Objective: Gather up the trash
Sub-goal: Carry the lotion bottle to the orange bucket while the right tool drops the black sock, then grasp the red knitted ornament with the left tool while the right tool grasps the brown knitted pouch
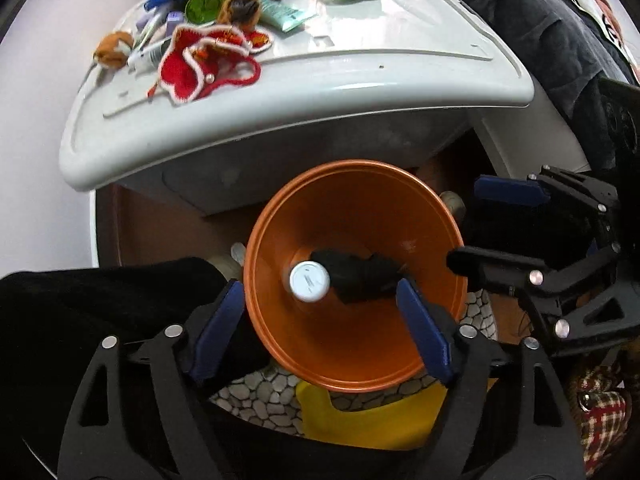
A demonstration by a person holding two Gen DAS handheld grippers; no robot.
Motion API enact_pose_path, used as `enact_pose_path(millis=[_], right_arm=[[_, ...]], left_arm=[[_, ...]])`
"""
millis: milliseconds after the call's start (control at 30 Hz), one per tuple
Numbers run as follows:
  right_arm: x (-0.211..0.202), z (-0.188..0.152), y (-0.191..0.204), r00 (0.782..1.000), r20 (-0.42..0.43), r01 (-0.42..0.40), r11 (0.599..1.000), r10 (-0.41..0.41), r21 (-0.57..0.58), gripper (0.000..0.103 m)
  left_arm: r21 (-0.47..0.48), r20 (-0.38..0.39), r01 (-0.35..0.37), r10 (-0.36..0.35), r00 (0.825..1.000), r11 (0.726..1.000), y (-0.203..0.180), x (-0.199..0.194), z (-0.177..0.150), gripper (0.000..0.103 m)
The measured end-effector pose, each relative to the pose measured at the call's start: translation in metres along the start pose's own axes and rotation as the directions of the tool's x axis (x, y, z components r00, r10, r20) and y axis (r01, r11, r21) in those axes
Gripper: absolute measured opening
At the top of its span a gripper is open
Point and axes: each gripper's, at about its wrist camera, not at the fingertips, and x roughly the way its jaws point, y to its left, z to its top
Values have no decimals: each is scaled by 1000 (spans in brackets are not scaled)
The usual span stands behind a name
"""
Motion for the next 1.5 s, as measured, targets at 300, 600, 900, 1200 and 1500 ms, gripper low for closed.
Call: enact_pose_path(millis=[300, 600, 900, 1200, 1500], right_arm=[[-43, 34, -1, 975, 160, 166, 984, -152, -72, 82], [-93, 123, -3, 902, 405, 199, 976, -147, -89, 93], [-71, 137, -17, 890, 430, 203, 977, -154, -71, 93], [-55, 135, -38, 896, 396, 227, 974, -204, -14, 93], [-22, 154, -6, 921, 351, 233, 961, -168, -152, 86]], left_arm=[[-89, 172, -7, 22, 985, 996, 35, -29, 31, 78], [-215, 261, -139, 194, 946, 967, 79, -25, 105, 78], [-272, 176, -221, 274, 946, 936, 83, 47, 145, 78], [-347, 267, -160, 261, 928, 924, 99, 51, 138, 14], [-291, 409, -88, 207, 889, 953, 96, -3, 122, 11]])
